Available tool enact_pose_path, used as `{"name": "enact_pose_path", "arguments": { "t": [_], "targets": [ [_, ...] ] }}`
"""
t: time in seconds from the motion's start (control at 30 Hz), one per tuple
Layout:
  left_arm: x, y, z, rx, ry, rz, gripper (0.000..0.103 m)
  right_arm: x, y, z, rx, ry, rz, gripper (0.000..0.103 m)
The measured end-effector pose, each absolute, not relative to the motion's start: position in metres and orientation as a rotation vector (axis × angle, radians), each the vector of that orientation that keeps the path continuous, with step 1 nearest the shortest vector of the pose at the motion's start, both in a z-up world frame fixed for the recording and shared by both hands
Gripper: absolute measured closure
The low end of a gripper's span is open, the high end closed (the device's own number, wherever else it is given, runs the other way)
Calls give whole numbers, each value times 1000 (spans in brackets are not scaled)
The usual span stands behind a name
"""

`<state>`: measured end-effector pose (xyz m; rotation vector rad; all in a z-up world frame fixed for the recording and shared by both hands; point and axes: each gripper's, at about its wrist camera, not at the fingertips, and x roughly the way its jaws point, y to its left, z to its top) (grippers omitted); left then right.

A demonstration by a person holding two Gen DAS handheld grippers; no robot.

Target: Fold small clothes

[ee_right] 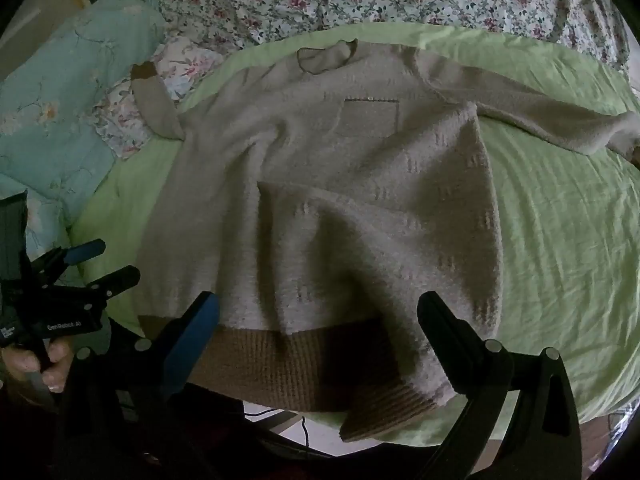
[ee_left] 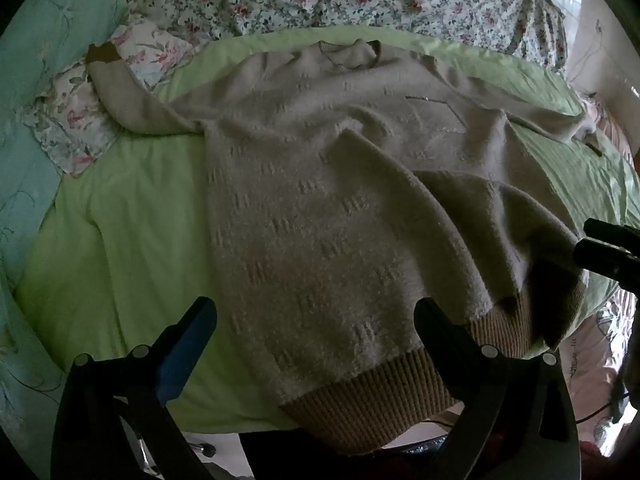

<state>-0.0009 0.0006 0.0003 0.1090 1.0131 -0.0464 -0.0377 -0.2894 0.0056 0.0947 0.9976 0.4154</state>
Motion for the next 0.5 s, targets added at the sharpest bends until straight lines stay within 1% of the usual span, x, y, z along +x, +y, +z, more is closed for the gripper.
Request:
{"name": "enact_pose_path", "arguments": {
  "t": [0.37,0.4,0.5],
  "targets": [
    [1,4,1,105,1012,-56,4,-38,-288,7,100,1000,414,4],
    [1,5,1,105,1011,-57,4,-38,-282,17,99,999,412,4],
    [-5,2,7,103,1012,-60,3,-39,-278,21,101,999,410,4]
  ]
}}
